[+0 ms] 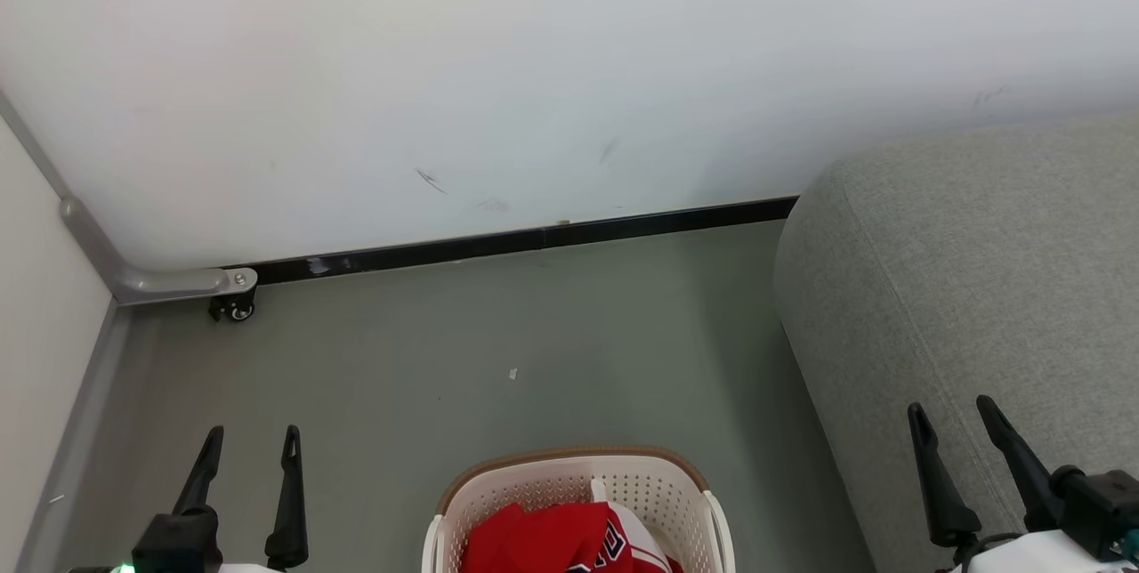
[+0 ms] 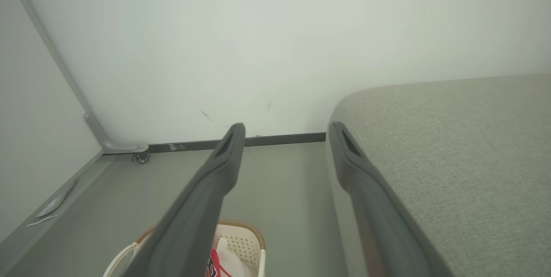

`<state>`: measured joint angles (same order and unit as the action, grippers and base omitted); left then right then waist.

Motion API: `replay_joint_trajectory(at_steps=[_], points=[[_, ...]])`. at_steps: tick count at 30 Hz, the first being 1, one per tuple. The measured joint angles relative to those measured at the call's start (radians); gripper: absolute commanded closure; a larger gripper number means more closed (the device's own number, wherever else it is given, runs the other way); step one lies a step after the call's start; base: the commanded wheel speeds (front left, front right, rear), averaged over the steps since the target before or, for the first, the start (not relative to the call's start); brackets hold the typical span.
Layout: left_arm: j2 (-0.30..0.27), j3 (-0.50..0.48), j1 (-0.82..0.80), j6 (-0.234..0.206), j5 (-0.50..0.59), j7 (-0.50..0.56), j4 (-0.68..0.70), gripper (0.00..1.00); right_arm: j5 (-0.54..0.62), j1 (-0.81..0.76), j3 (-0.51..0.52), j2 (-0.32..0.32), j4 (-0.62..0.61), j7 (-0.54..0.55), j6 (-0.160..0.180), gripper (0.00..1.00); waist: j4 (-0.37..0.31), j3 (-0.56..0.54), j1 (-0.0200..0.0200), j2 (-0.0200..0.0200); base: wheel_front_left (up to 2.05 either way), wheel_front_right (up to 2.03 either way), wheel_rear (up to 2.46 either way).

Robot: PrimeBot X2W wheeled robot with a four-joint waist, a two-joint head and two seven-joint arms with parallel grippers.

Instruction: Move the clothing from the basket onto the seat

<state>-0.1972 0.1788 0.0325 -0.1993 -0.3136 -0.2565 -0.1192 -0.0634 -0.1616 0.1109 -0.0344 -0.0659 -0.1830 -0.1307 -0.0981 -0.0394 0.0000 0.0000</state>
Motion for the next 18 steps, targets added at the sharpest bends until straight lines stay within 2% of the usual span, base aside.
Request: replay_joint_trajectory(at_steps=[12, 18], points=[[0.004, 0.030, -0.003, 0.019, 0.007, 0.000, 0.001, 0.00, 0.000, 0.000, -0.008, 0.000, -0.026, 0.012, 0.000, 0.00, -0.009, 0.021, 0.0000, 0.0000, 0.00, 0.00, 0.00], [0.008, 0.075, -0.019, 0.045, 0.019, 0.000, -0.004, 0.00, 0.000, 0.001, -0.026, 0.000, -0.038, 0.019, 0.000, 0.00, -0.017, 0.042, -0.0001, 0.0000, 0.00, 0.00, 0.00]])
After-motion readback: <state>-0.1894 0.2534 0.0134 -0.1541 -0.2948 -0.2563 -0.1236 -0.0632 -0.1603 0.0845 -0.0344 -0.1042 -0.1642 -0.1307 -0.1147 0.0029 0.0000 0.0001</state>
